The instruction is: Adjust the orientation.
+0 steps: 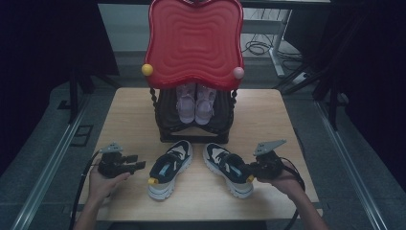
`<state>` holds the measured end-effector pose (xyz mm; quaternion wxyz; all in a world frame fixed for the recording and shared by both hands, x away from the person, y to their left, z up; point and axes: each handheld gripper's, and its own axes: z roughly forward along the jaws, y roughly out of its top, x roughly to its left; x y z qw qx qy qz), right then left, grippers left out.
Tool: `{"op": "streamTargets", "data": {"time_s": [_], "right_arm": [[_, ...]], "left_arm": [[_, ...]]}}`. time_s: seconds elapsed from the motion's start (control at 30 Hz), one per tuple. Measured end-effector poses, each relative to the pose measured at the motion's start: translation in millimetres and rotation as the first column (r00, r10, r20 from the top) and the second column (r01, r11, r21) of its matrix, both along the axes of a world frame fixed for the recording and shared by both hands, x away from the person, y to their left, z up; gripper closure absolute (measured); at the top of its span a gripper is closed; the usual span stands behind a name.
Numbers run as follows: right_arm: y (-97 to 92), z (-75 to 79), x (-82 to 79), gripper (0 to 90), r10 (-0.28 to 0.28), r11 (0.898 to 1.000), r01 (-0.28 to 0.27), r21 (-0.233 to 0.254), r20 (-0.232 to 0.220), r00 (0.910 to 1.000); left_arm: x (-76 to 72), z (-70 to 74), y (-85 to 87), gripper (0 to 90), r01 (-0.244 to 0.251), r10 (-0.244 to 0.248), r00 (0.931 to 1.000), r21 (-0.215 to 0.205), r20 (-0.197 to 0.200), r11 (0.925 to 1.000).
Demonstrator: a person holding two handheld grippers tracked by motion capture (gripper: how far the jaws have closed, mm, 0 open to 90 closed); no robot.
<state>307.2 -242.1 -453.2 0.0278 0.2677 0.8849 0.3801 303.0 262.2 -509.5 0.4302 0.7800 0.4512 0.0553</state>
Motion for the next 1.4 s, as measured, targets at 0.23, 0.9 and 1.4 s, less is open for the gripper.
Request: {"op": "streamTargets", "data": {"time_s": [0.23, 0.9, 1.4], "right_arm": [[1.6, -1.2, -4.0, 88.8, 0.003, 1.0, -0.003, 0.009, 0.002, 1.0], [-31.1, 5.8, 14.3, 88.5, -0.133, 0.991, 0.131, 0.041, 0.055, 0.9896], [-35.7, 2.4, 19.3, 86.1, -0.158, 0.987, 0.157, 0.038, 0.05, 0.9861]], "left_arm": [[-0.8, 1.0, 0.5, 46.2, 0.0, 0.0, 1.0, -0.003, 0.002, 1.0], [-2.3, 7.8, -1.5, 46.3, 0.005, -0.005, 0.9997, -0.007, 0.022, 1.0], [-6.7, 16.5, -3.3, 46.2, 0.014, -0.013, 0.999, -0.005, 0.042, 0.9999]]}}
